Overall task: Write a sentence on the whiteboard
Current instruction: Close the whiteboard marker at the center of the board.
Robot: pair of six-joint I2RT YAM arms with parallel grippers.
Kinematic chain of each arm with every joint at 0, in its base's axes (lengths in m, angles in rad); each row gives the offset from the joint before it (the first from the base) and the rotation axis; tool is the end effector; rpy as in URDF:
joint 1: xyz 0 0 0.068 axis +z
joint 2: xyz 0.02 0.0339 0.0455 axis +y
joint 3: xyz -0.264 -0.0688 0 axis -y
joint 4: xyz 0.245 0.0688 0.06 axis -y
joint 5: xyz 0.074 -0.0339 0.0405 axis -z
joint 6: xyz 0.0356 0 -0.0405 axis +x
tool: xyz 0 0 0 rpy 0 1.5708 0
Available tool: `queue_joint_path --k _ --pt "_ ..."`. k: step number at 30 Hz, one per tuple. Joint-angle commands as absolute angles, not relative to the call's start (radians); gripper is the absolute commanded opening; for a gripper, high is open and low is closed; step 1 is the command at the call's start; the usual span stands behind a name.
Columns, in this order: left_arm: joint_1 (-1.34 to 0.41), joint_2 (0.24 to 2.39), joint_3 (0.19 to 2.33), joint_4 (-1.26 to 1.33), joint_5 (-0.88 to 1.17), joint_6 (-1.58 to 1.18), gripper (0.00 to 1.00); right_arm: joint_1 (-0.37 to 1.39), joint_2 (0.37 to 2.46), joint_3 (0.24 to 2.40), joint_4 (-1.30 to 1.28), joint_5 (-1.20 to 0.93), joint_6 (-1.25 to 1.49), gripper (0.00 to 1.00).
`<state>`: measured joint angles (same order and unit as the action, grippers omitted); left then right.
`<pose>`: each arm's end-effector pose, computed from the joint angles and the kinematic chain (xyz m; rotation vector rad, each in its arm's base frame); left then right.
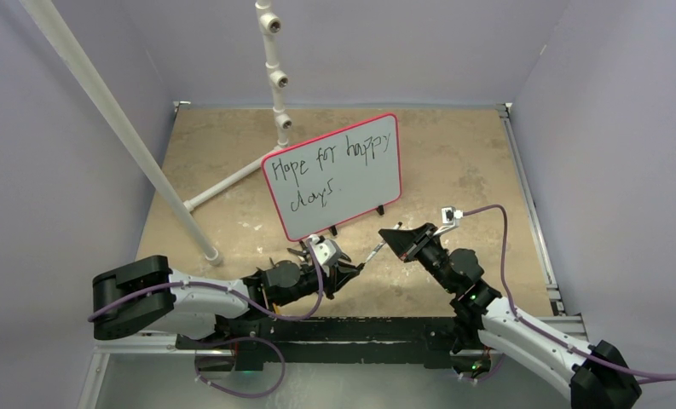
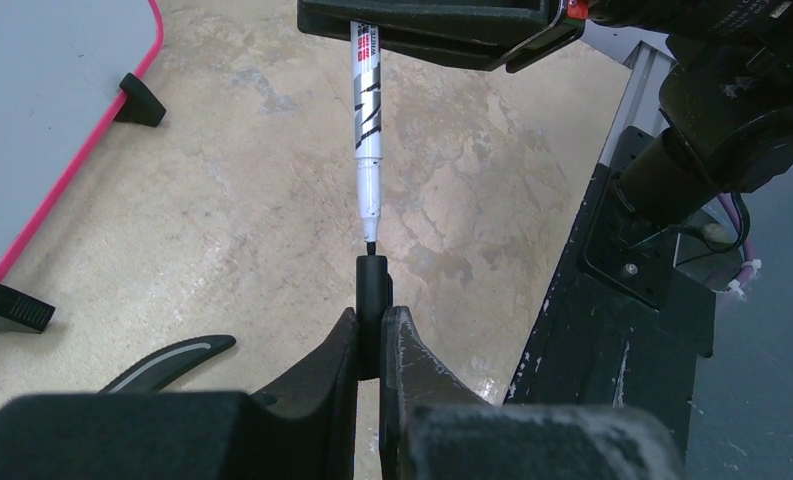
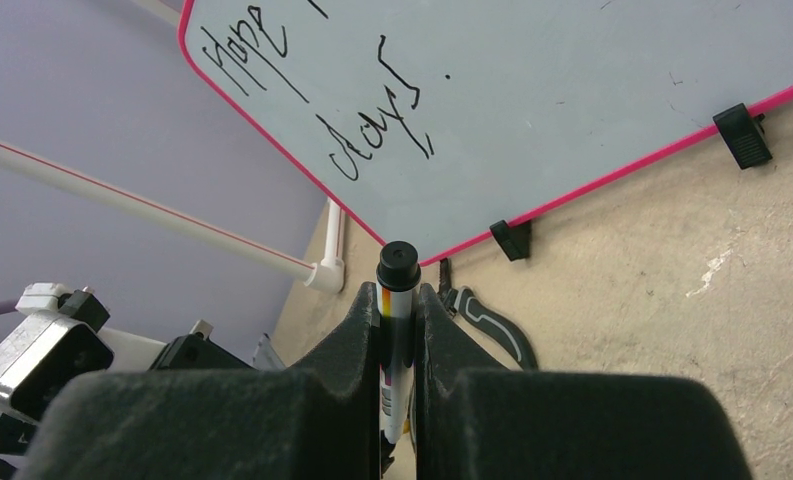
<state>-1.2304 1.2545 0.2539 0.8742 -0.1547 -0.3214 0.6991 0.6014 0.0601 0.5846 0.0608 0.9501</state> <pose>0.0816 -0.2140 0.1768 0.6800 1.6718 -1.0113 0.1182 0.0966 0.1928 0.2613 1.6481 1.2445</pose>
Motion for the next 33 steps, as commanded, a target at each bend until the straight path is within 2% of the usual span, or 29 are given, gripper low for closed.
queue_joint_path --k 1,33 --pt "-1.238 1.238 0.249 0.924 -0.161 -0.324 0.00 0.696 0.599 0.058 0.601 0.068 0.954 0.00" --pt "-1.239 1.297 0.313 0.969 -0.195 -0.299 0.00 0.696 0.657 0.043 0.685 0.011 0.976 0.00"
